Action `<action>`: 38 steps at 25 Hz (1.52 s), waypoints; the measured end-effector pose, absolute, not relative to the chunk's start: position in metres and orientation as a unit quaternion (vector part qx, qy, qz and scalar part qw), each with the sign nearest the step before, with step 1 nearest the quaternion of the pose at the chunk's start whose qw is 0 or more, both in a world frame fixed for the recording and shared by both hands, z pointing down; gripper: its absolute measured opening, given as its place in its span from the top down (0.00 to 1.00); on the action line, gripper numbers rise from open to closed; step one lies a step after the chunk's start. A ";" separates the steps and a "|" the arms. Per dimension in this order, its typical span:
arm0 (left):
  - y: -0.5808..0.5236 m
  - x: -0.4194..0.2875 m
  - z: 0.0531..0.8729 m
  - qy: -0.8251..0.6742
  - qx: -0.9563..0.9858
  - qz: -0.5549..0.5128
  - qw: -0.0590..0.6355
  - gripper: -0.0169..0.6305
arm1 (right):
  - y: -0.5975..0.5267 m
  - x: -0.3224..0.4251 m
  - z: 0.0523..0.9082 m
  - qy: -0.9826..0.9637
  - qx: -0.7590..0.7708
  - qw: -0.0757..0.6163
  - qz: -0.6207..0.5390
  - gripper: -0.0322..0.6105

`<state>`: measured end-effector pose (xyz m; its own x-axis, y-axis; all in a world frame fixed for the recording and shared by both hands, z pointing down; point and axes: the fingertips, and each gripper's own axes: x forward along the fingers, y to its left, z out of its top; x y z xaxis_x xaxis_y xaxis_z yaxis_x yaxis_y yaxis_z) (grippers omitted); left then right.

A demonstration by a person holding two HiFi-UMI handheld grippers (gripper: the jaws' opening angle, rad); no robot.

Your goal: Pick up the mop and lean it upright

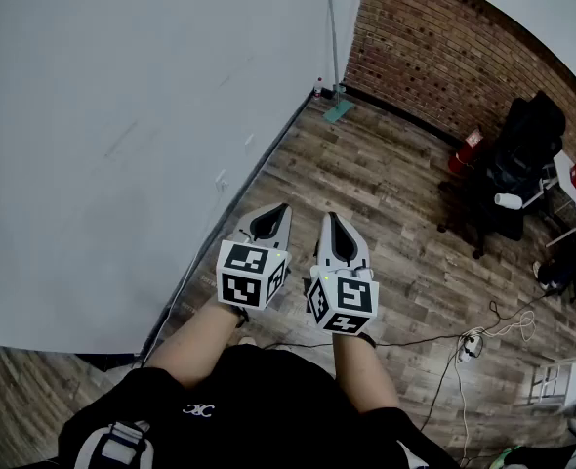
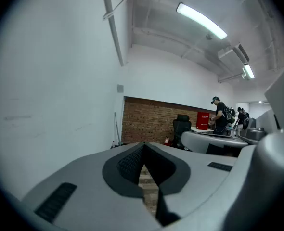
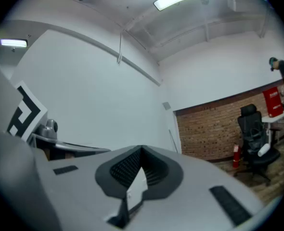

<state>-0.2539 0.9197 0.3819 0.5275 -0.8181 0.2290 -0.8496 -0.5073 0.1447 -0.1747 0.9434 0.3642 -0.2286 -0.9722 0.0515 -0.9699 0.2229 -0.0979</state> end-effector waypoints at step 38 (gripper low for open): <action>0.775 -0.137 0.426 -0.425 0.890 0.073 0.149 0.98 | 0.809 -0.065 0.409 0.763 -0.640 0.008 -0.093 0.93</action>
